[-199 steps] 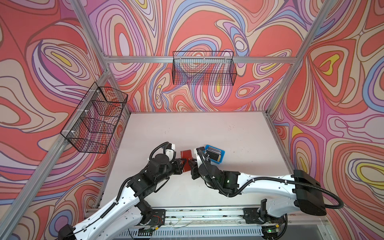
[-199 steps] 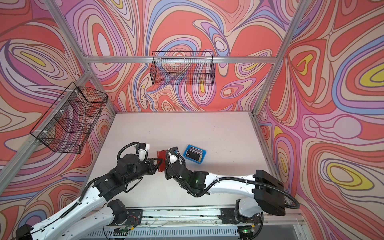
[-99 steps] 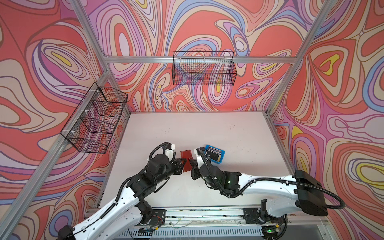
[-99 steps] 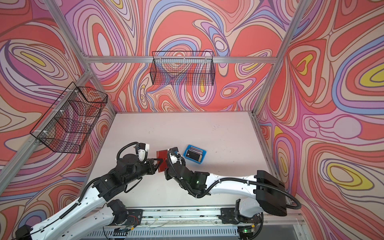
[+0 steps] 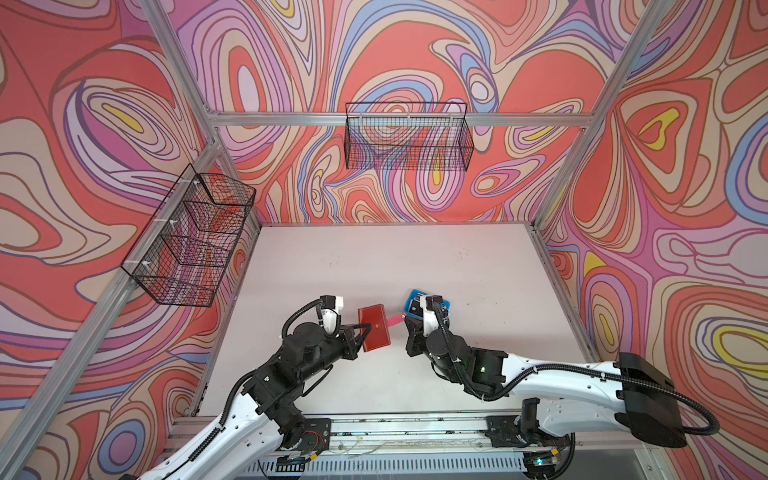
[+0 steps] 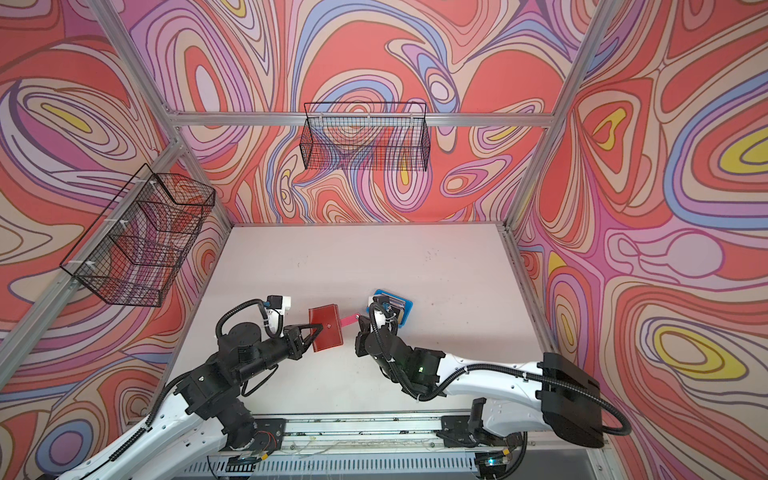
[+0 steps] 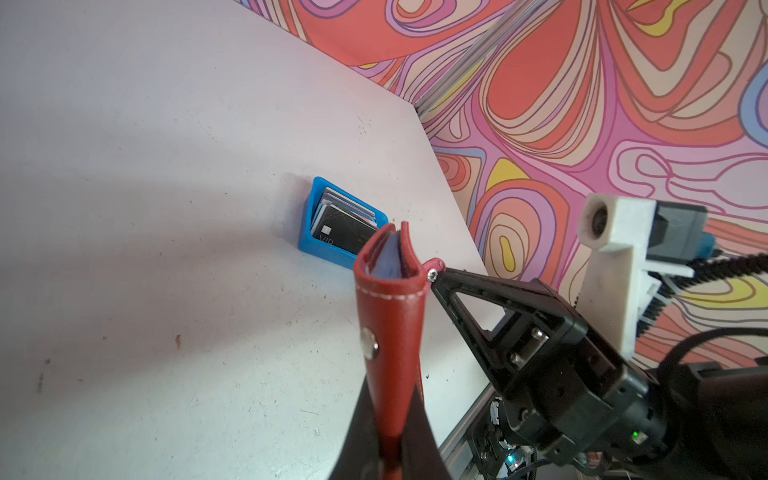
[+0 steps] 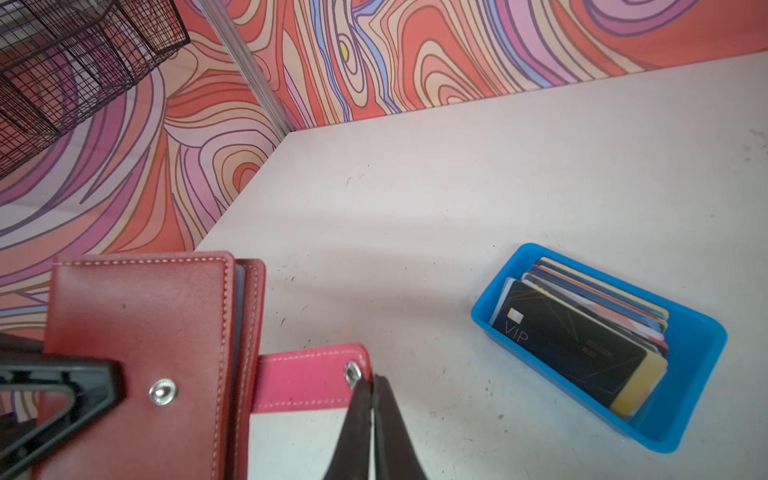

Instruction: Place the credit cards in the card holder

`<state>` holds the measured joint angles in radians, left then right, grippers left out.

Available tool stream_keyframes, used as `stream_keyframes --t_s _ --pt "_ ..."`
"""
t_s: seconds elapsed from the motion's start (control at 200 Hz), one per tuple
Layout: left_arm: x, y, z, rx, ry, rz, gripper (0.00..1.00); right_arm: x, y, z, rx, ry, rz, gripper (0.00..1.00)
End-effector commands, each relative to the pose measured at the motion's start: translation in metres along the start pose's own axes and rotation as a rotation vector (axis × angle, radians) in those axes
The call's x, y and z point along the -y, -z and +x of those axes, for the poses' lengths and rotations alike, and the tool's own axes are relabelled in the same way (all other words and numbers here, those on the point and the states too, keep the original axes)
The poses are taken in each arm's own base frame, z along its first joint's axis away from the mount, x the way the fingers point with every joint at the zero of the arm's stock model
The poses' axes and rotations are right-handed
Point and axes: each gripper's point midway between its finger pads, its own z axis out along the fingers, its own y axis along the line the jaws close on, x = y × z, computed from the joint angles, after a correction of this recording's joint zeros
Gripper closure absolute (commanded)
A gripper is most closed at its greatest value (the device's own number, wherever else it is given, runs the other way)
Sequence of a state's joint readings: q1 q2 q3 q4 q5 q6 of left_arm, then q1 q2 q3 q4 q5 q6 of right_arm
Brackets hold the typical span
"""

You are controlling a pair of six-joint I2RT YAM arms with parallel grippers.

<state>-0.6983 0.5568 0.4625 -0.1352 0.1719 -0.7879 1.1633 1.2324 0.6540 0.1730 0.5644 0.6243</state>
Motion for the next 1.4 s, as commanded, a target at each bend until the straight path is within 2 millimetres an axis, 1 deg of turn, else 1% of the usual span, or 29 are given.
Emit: stream_keyframes --t_s 0.0,0.035,0.085,0.15,0.21,0.32,0.356,0.441,0.546,0.776,0.856,0.946,1.037,1.212,1.317,1.397 --pt "0.023 0.007 -0.013 0.034 -0.01 0.097 1.0 0.006 0.003 -0.004 0.013 -0.065 -0.01 0.89" --pt "0.025 0.007 -0.013 0.033 -0.011 0.102 1.0 0.004 0.004 -0.005 0.014 -0.072 -0.022 0.85" --pt "0.026 0.006 -0.012 0.033 -0.009 0.115 1.0 0.002 0.006 -0.006 0.018 -0.085 -0.041 0.81" --pt "0.025 0.004 -0.011 0.035 0.003 0.126 1.0 0.003 0.009 -0.006 0.024 -0.109 -0.053 0.77" --pt "0.025 0.002 -0.011 0.039 0.008 0.134 1.0 0.005 0.013 -0.006 0.031 -0.141 -0.069 0.71" --pt "0.028 0.003 -0.015 0.05 -0.001 0.139 1.0 0.01 0.02 0.002 0.044 -0.231 -0.121 0.61" --pt "0.029 0.004 -0.017 0.055 -0.004 0.135 1.0 0.012 0.022 0.006 0.048 -0.263 -0.145 0.6" --pt "0.031 0.006 -0.02 0.063 -0.01 0.138 1.0 0.007 0.026 0.013 0.047 -0.31 -0.22 0.6" --pt "0.031 0.006 -0.021 0.07 -0.009 0.142 1.0 -0.003 0.027 0.016 0.035 -0.335 -0.289 0.61" --pt "0.034 0.007 -0.022 0.07 -0.017 0.149 1.0 -0.042 0.025 0.021 -0.025 -0.352 -0.463 0.66" --pt "0.033 0.006 -0.021 0.071 -0.016 0.153 1.0 -0.049 0.021 0.025 -0.047 -0.346 -0.482 0.67" --pt "0.032 0.005 -0.02 0.072 -0.013 0.152 1.0 -0.051 0.015 0.031 -0.063 -0.347 -0.483 0.69" --pt "0.03 0.005 -0.02 0.069 -0.018 0.14 1.0 -0.055 0.017 0.028 -0.057 -0.35 -0.505 0.71" --pt "0.025 0.008 -0.023 0.087 -0.03 0.11 1.0 -0.047 0.017 0.023 -0.039 -0.34 -0.453 0.71" --pt "0.021 0.008 -0.023 0.099 -0.03 0.092 1.0 -0.038 0.013 0.028 -0.045 -0.33 -0.404 0.72" --pt "0.021 0.008 -0.024 0.101 -0.036 0.092 1.0 -0.033 0.013 0.029 -0.043 -0.334 -0.382 0.73"
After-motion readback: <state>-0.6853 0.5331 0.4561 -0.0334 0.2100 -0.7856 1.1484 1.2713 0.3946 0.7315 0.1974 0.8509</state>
